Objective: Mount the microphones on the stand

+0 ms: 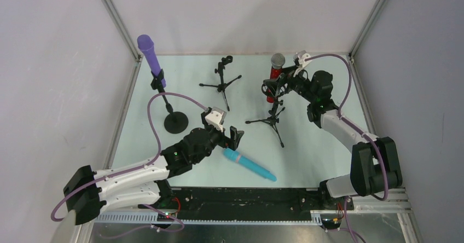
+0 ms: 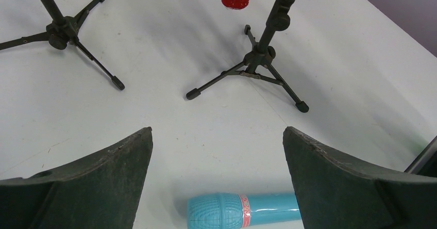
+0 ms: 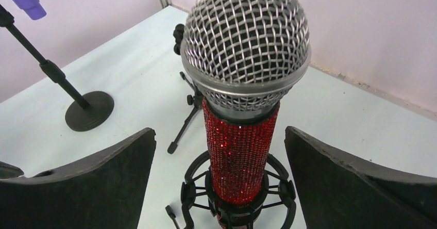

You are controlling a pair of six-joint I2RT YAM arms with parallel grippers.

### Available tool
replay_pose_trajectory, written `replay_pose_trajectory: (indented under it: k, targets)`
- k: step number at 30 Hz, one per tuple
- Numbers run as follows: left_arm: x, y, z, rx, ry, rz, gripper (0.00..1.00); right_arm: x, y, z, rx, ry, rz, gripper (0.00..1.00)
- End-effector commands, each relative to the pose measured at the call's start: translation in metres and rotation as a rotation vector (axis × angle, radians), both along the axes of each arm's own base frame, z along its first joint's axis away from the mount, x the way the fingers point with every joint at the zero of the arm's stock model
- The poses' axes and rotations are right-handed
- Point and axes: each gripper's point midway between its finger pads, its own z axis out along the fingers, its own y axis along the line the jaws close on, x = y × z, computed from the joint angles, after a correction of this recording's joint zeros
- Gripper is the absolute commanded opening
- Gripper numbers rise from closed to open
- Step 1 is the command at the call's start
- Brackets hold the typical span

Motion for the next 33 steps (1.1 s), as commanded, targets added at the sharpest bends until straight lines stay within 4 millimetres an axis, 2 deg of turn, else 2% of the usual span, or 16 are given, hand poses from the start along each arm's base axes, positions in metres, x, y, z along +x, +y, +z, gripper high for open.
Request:
replay_pose_trajectory:
  k: [1, 8, 14, 20, 27, 33]
  targets:
    - [0.003, -0.006, 0.029, -0.073, -0.039, 0.001, 1.0, -0.006, -0.005, 0.033, 0.039, -0.077, -0.025, 0.99]
    - [0.004, -0.006, 0.029, -0.059, -0.045, 0.0, 1.0, -0.017, -0.014, 0.051, 0.077, -0.073, -0.068, 0.99]
    - [0.006, -0.004, 0.03, -0.043, -0.063, 0.008, 1.0, -0.026, -0.032, 0.057, 0.159, 0.012, -0.189, 1.0]
    - [0.007, -0.002, 0.029, -0.031, -0.07, 0.016, 1.0, -0.043, -0.042, 0.049, 0.208, 0.129, -0.247, 1.0]
    - [0.006, 0.001, 0.031, -0.033, -0.079, 0.021, 1.0, -0.081, -0.043, 0.046, 0.299, 0.185, -0.225, 0.99]
    - [0.005, 0.007, 0.032, -0.031, -0.096, 0.028, 1.0, -0.098, -0.046, 0.023, 0.255, 0.279, -0.251, 1.0]
